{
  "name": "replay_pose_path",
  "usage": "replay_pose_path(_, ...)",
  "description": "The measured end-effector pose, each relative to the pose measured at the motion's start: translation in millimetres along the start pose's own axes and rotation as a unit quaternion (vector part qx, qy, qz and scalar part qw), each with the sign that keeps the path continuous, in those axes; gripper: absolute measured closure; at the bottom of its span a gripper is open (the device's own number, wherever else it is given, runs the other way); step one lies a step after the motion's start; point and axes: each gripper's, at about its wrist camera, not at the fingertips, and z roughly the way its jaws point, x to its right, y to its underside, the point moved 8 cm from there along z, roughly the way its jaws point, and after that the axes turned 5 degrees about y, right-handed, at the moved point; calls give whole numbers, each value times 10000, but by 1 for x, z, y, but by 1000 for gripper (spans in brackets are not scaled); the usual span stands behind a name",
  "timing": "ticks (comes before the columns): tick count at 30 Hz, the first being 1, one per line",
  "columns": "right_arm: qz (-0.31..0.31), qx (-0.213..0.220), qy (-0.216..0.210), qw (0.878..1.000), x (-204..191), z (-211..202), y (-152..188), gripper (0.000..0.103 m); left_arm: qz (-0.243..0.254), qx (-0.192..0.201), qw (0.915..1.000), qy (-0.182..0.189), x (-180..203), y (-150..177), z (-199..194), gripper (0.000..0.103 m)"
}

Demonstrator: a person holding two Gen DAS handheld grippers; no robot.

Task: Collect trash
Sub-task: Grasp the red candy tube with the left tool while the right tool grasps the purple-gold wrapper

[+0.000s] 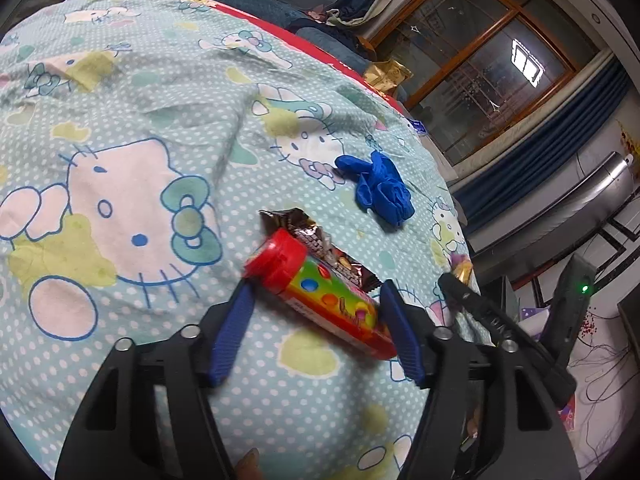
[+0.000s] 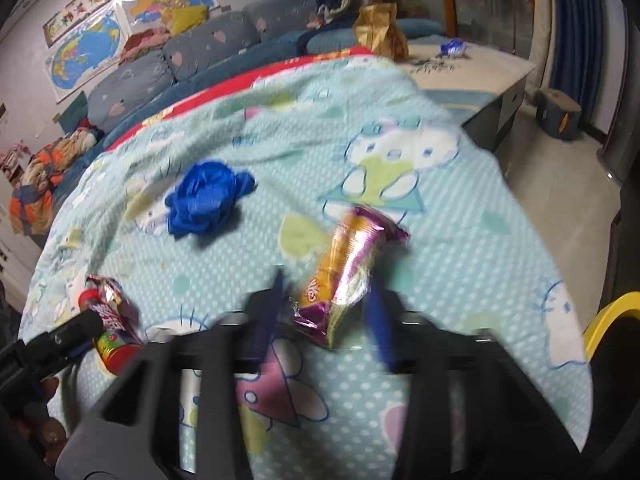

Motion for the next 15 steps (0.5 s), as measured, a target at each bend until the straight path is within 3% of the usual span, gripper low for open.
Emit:
replay_pose_path(2, -25, 60, 11, 10000, 0, -6, 6, 93, -58, -22, 10000, 22, -3, 0, -1, 52)
replay_pose_path(5, -27, 119, 18, 9999, 2, -15, 12, 97, -204, -83, 9996, 160, -7, -1, -2, 56)
replay_pose_path(10, -139, 232, 38, 9996, 4, -30, 20, 97, -365, -132, 9986, 367, -8, 0, -8, 61)
replay_pose_path(15, -145, 321, -3, 9994, 6, -42, 24, 97, 8, -62, 9991, 428, 8, 2, -17, 65)
